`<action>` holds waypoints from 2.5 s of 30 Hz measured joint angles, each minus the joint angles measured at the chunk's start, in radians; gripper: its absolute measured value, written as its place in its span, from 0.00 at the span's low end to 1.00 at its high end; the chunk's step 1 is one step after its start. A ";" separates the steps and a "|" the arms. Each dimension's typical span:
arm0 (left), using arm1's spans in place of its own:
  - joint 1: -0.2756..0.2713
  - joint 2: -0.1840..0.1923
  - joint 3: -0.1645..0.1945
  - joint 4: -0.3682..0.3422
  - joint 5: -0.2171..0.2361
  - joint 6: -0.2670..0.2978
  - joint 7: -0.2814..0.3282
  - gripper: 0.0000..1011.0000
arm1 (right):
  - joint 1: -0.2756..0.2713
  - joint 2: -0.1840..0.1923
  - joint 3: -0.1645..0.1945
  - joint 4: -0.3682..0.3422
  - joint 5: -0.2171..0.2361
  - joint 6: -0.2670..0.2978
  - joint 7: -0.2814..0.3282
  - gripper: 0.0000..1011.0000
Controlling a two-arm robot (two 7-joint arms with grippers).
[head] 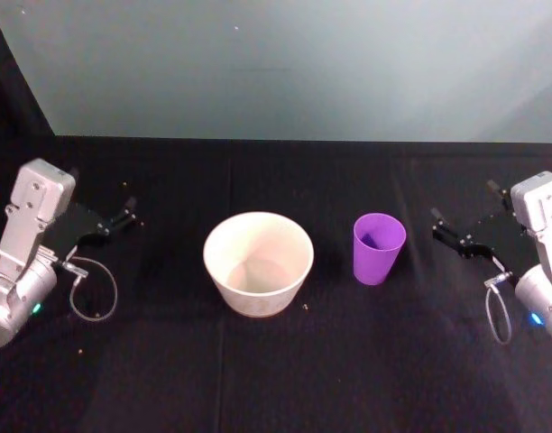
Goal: Pick up the cup and pour the mung beans from the cup into the bowl.
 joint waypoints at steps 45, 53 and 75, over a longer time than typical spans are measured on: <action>0.000 0.000 0.000 0.000 0.000 0.000 0.000 0.99 | -0.137 0.071 0.072 -0.120 0.142 -0.058 0.142 0.99; 0.000 0.000 0.000 0.000 0.000 0.000 0.000 0.99 | -0.248 0.103 0.134 -0.177 0.308 -0.077 0.281 0.99; 0.000 0.000 0.000 0.000 0.000 0.000 0.000 0.99 | -0.098 -0.078 0.050 0.051 0.241 -0.101 0.408 0.99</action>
